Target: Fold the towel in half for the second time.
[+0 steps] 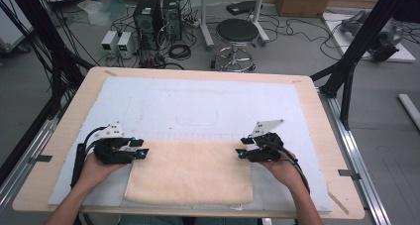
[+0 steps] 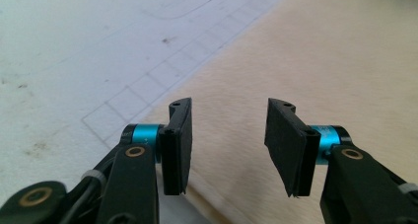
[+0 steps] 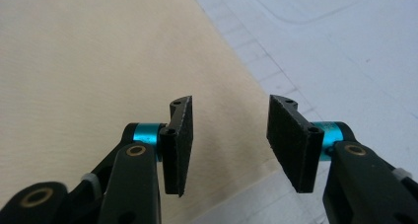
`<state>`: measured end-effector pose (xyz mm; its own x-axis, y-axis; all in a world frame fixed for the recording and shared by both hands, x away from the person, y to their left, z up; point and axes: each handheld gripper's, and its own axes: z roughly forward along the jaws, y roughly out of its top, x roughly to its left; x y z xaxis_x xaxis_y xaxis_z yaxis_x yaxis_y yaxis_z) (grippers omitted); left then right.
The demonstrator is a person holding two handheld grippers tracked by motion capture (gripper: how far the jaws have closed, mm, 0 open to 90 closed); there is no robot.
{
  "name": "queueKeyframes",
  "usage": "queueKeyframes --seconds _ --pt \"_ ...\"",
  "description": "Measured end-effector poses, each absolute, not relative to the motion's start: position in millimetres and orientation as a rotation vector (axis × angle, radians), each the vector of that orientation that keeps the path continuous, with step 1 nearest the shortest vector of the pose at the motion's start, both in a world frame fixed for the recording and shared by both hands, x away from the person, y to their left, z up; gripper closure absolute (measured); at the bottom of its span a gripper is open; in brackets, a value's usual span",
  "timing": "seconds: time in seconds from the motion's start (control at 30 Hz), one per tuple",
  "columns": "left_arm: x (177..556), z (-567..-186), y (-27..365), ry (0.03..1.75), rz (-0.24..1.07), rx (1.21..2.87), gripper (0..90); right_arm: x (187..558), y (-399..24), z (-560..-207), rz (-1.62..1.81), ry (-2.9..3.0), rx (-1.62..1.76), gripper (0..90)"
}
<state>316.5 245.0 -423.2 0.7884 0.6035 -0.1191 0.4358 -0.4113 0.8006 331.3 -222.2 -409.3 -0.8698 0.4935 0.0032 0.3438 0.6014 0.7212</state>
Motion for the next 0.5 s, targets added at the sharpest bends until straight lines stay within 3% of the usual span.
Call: queueKeyframes --seconds 0.1,0.27,0.5 --pt "322 -434 238 0.759 0.235 2.145 56.5 338 -216 -420 1.046 2.676 0.689 60.3" --pt "319 -433 229 0.729 0.297 2.167 82.7 339 -208 -426 1.039 2.704 0.648 82.9" --pt "321 -402 241 0.767 0.279 2.024 85.6 331 -216 -393 1.133 2.666 0.652 86.2"
